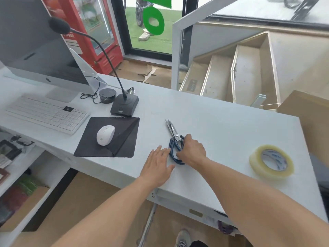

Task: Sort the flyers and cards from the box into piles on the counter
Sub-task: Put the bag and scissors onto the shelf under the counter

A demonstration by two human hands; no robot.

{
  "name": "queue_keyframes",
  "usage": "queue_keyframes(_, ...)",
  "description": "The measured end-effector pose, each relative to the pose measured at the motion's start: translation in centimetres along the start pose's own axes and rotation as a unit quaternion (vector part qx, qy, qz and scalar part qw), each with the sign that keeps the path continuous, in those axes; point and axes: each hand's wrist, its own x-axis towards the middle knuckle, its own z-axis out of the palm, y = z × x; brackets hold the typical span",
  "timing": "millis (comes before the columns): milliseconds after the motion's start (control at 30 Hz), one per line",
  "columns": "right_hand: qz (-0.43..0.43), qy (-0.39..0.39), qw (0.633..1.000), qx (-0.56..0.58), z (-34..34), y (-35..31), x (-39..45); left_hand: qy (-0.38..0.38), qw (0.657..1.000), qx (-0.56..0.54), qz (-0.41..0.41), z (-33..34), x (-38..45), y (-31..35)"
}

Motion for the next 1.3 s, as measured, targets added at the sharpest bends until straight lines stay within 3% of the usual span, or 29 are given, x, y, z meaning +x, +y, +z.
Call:
queue_keyframes(367,0.077,0.089,0.983,0.139,3.2,3.0,-9.8,-0.023,0.993,0.056,0.099,1.2,-5.1,0.8)
queue_keyframes(600,0.125,0.154,0.97,0.14,4.2,4.7,-16.7,-0.003,0.961,0.241,0.137,1.5,-8.8,0.3)
queue_keyframes(733,0.143,0.17,0.966,0.135,5.5,5.3,-20.2,0.031,0.957,0.253,0.136,1.4,-8.9,-0.2)
queue_keyframes(833,0.154,0.189,0.959,0.144,6.4,5.5,-22.0,0.015,0.958,0.237,0.161,1.5,-8.6,0.6)
queue_keyframes(1000,0.169,0.209,0.952,0.147,6.5,5.8,-23.7,-0.049,0.992,0.113,0.03,2.2,-8.7,3.6)
queue_keyframes(1300,0.172,0.216,0.952,0.129,4.5,8.4,-23.6,-0.035,0.989,0.14,-0.029,3.5,-5.5,7.3)
